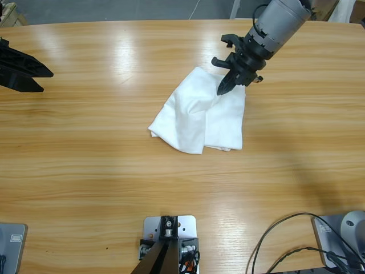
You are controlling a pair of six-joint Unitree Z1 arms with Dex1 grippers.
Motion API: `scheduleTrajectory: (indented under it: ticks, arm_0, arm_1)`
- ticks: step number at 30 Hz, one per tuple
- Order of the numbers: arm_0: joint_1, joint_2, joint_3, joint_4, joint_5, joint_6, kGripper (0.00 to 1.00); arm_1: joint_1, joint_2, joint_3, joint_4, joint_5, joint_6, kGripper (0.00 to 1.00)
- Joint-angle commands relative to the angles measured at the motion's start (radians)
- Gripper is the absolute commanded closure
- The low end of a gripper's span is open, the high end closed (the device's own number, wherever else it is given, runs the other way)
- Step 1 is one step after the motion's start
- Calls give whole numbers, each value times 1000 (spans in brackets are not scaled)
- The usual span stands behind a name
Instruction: Fold clothes
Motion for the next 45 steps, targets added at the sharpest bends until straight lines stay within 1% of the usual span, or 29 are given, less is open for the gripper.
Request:
scheduleTrajectory:
  ticks: [1,6,13,17,22,24,28,34,38,40,41,42,43,44,45]
  arm_0:
    - [-7,54,20,-14,-13,12,202]
    - [-7,60,20,-14,-13,14,202]
    - [-7,70,9,-14,-14,16,202]
    - [-7,76,6,-14,-16,16,202]
    - [-7,84,4,-14,-17,16,202]
    - [-7,87,3,-14,-17,16,202]
    - [-7,96,0,-14,-17,17,202]
    - [-7,113,-11,-14,-17,18,202]
    - [-11,132,-18,-17,-23,19,202]
    - [-43,165,-25,-25,-23,20,202]
    - [-59,181,-25,-34,-25,20,202]
    - [-68,191,-17,-55,-30,17,202]
    - [-76,202,-1,-90,-56,16,201]
    - [-89,223,13,-131,-103,21,192]
    - [-104,258,25,-174,-175,36,163]
  arm_1:
    - [-18,-16,36,-7,2,-6,1000]
    - [-64,-3,30,9,2,-31,1000]
    - [-131,26,-44,81,-1,-90,1000]
    - [-163,72,-150,160,-2,-131,1000]
    - [-181,167,-356,300,-5,-172,1000]
    - [-181,194,-395,334,-5,-183,1000]
    - [-181,229,-358,341,-12,-208,1000]
    - [-203,223,-334,339,-42,-218,1000]
    - [-201,167,-336,346,-48,-217,1000]
    - [-186,110,-322,341,-48,-222,1000]
    - [-182,73,-298,318,-47,-225,713]
    - [-182,34,-267,288,-45,-222,289]
    - [-182,-1,-242,266,-45,-215,145]
    - [-182,-29,-226,254,-46,-213,92]
    - [-182,-54,-208,245,-48,-212,92]
